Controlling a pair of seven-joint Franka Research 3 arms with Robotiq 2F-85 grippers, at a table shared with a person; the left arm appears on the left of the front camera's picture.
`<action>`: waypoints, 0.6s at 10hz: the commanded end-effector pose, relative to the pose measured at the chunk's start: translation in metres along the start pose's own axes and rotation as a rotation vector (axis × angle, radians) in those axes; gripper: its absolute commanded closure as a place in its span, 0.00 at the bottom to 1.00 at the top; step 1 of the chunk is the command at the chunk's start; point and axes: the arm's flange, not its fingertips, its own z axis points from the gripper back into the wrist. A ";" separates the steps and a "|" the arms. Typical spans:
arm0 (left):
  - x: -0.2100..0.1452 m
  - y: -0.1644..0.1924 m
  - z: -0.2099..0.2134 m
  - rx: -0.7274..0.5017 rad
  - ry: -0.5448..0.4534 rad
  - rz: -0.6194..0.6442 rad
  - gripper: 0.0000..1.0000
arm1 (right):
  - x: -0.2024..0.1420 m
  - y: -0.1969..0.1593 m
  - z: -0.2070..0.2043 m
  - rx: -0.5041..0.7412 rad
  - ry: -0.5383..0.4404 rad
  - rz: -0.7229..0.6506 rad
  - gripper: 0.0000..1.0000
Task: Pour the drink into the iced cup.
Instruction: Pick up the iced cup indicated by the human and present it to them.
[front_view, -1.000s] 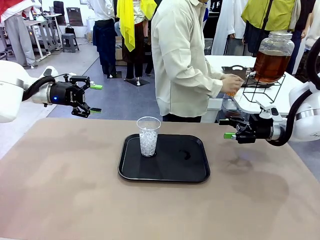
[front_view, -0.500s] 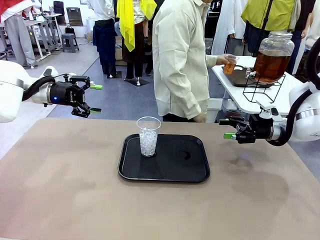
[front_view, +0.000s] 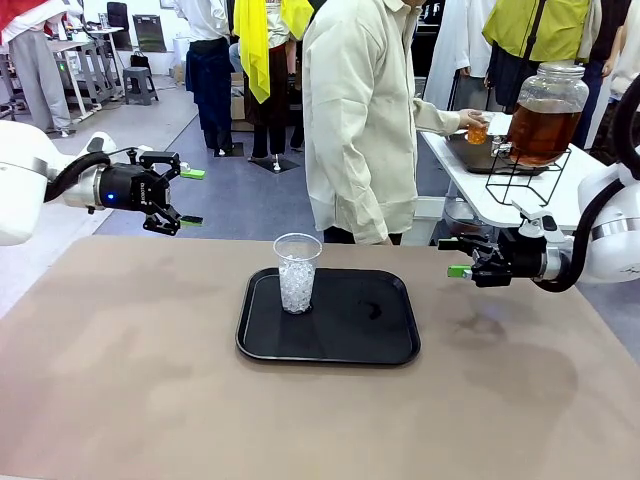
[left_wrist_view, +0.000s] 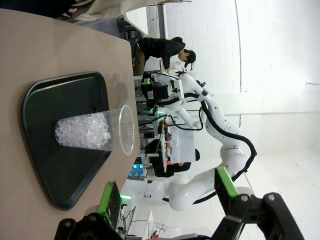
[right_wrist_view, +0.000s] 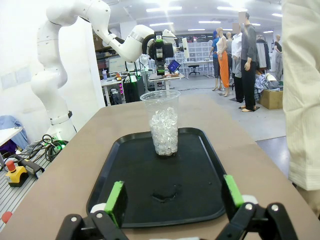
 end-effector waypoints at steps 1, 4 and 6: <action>0.000 -0.002 0.000 -0.007 -0.010 0.010 0.00 | 0.002 -0.001 0.000 0.001 0.000 0.004 0.00; 0.000 -0.002 0.000 -0.007 -0.010 0.010 0.00 | 0.002 -0.001 0.000 0.001 0.000 0.004 0.00; 0.000 -0.002 0.000 -0.007 -0.010 0.010 0.00 | 0.002 -0.001 0.000 0.001 0.000 0.004 0.00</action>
